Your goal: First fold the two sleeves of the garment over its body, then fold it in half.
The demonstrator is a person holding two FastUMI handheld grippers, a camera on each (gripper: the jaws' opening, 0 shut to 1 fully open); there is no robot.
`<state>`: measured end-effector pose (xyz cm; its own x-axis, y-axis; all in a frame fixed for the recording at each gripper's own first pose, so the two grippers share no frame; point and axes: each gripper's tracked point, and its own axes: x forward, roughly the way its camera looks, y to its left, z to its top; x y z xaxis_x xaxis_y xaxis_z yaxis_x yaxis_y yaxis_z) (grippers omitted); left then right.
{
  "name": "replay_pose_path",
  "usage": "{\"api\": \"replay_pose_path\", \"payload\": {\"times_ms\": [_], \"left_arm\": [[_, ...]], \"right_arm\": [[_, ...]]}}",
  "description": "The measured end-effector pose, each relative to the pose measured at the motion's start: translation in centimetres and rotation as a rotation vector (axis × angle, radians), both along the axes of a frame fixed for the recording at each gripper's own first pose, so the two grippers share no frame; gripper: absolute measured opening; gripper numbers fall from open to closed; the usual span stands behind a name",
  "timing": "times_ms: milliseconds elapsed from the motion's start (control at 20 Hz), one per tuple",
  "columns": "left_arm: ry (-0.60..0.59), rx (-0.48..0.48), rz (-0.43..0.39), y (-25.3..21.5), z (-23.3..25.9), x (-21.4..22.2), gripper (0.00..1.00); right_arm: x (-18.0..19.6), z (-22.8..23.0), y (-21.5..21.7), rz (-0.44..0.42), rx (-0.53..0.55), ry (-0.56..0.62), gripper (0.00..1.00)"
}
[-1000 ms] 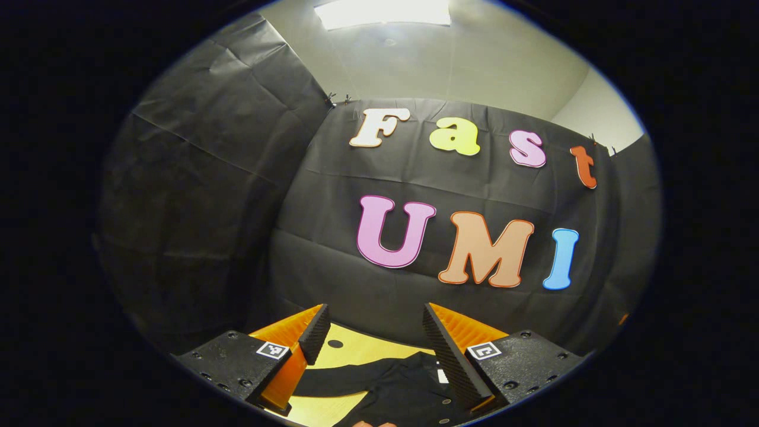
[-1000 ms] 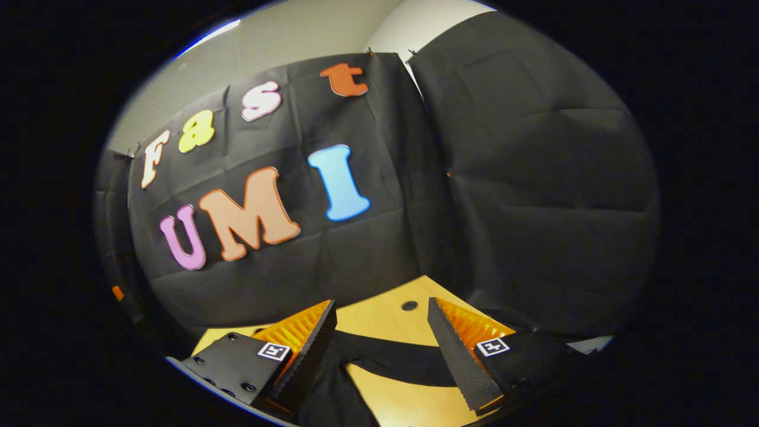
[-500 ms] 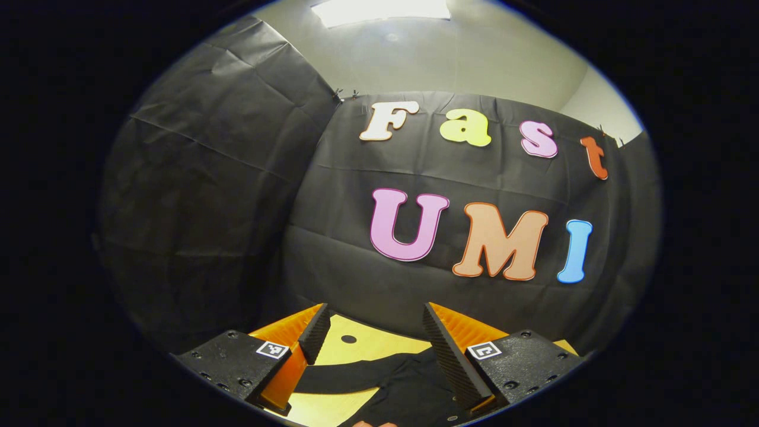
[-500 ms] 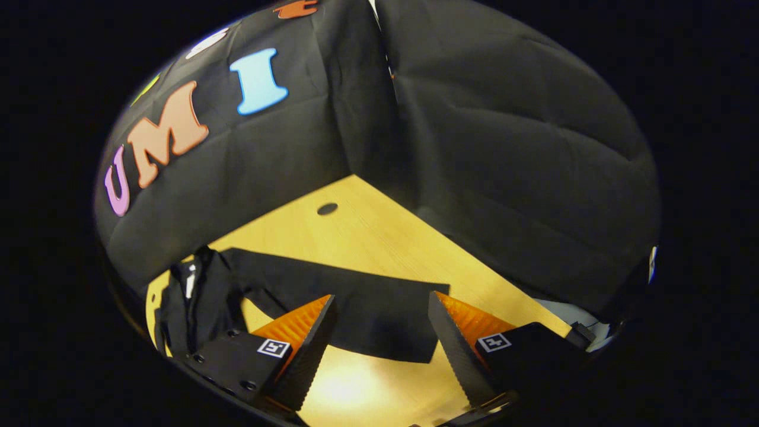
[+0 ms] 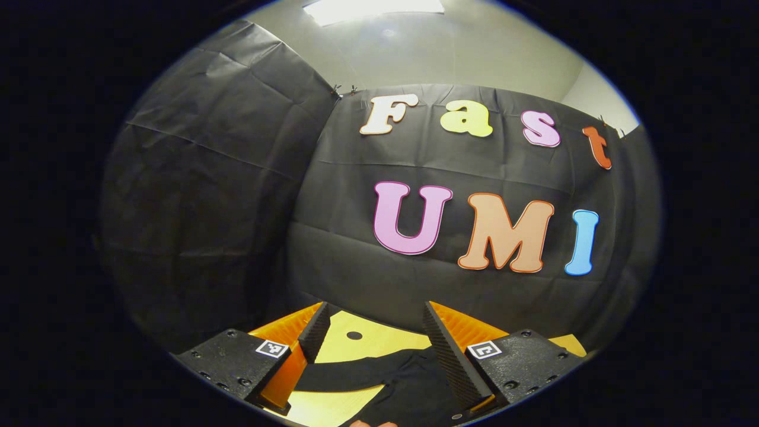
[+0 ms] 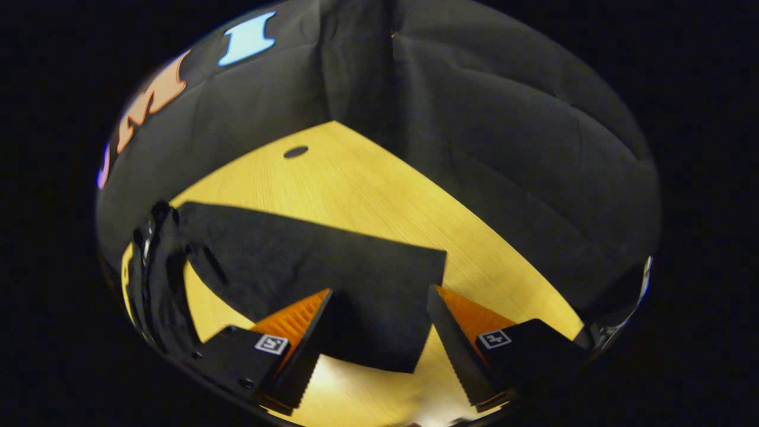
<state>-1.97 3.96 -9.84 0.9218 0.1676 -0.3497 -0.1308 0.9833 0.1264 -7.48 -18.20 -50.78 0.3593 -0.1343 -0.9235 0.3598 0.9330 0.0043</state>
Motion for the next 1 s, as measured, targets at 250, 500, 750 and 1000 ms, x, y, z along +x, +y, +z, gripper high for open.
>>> {"api": "replay_pose_path", "payload": {"times_ms": [250,500,750,1000], "left_arm": [[0.018,-0.014,0.011,0.1,-0.8,0.0,0.92],[0.012,-0.03,0.008,0.2,-0.9,0.1,0.94],[0.014,-0.041,0.016,0.7,-1.0,-0.3,0.94],[0.014,-0.005,-0.008,1.1,-0.9,-1.0,0.93]], "right_arm": [[-0.2,-0.2,0.1,0.021,-0.008,-0.014,0.99],[0.5,-0.6,1.8,0.061,0.011,-0.044,0.64],[0.9,-0.6,2.9,0.065,0.05,-0.049,0.29],[1.0,-0.5,2.9,0.078,0.035,-0.011,0.05]]}}
